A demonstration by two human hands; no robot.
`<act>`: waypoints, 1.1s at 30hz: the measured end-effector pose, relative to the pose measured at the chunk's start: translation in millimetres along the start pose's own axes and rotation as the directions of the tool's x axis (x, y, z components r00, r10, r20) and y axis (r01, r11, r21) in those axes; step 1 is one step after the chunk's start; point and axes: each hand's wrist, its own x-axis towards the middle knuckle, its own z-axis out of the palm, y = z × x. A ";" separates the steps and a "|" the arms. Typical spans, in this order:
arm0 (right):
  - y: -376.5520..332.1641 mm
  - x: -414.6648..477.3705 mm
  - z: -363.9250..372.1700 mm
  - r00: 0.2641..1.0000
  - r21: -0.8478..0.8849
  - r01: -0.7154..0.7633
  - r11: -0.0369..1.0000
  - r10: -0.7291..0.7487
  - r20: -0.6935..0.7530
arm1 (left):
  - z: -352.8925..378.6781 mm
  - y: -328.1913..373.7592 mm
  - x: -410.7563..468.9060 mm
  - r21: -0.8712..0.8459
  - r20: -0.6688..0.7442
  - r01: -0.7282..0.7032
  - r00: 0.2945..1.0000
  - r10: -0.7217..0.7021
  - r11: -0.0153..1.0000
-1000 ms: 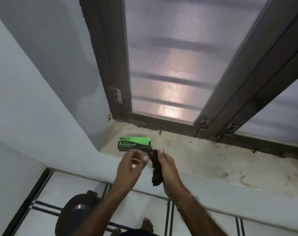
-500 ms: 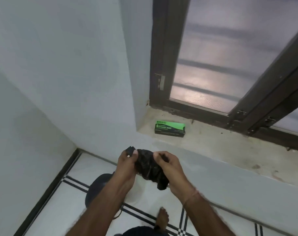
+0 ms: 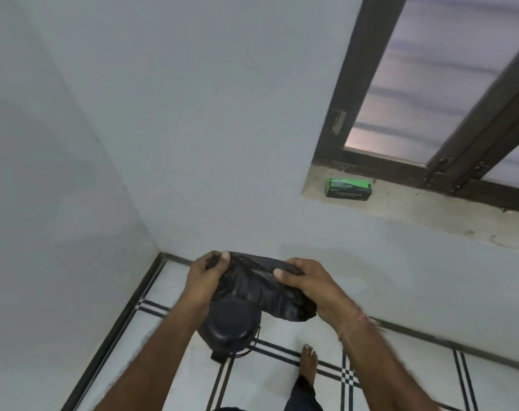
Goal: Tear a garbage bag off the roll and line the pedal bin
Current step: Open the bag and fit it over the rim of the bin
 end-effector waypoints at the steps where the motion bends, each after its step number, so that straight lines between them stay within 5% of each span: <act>1: 2.4 -7.5 9.5 1.000 0.020 0.010 1.000 -0.010 -0.024 | -16.2 -2.3 -7.5 -0.006 -0.017 0.007 1.000 -0.007 1.000; 5: -1.9 -32.6 46.4 0.980 0.095 0.091 0.991 -0.072 -0.185 | -66.7 -13.2 -33.7 0.046 -0.054 0.044 0.998 -0.041 0.998; 9: -10.4 -53.5 72.7 0.979 -0.001 0.187 0.982 -0.186 -0.081 | -88.4 -26.0 -52.0 0.483 -0.002 -0.170 0.981 0.195 0.859; 12: -19.0 -64.1 86.6 0.971 0.002 0.191 0.982 -0.189 0.143 | -70.8 -2.1 -75.9 0.354 0.271 -0.304 0.939 0.214 0.885; 15: -23.3 -72.2 88.1 0.951 0.059 0.178 0.982 -0.187 0.247 | -55.3 12.6 -90.2 0.134 0.481 -0.226 0.866 0.136 0.965; 18: -17.7 -81.2 77.2 0.980 0.138 0.144 0.980 -0.161 0.122 | -57.1 12.2 -98.7 -0.018 0.368 -0.184 0.913 0.178 0.983; 22: -0.4 -92.4 71.0 0.985 0.224 0.154 0.962 -0.133 -0.107 | -60.9 2.6 -105.9 0.024 0.284 -0.220 0.937 0.204 0.975; 28: 3.8 -100.1 86.6 0.963 0.089 0.270 0.959 -0.270 -0.012 | -56.7 3.1 -126.1 0.028 0.328 -0.187 0.930 0.168 0.982; 33: 6.0 -101.4 100.9 0.981 0.171 0.191 0.966 -0.191 -0.017 | -58.0 6.7 -130.1 -0.135 0.097 -0.146 0.982 0.160 0.980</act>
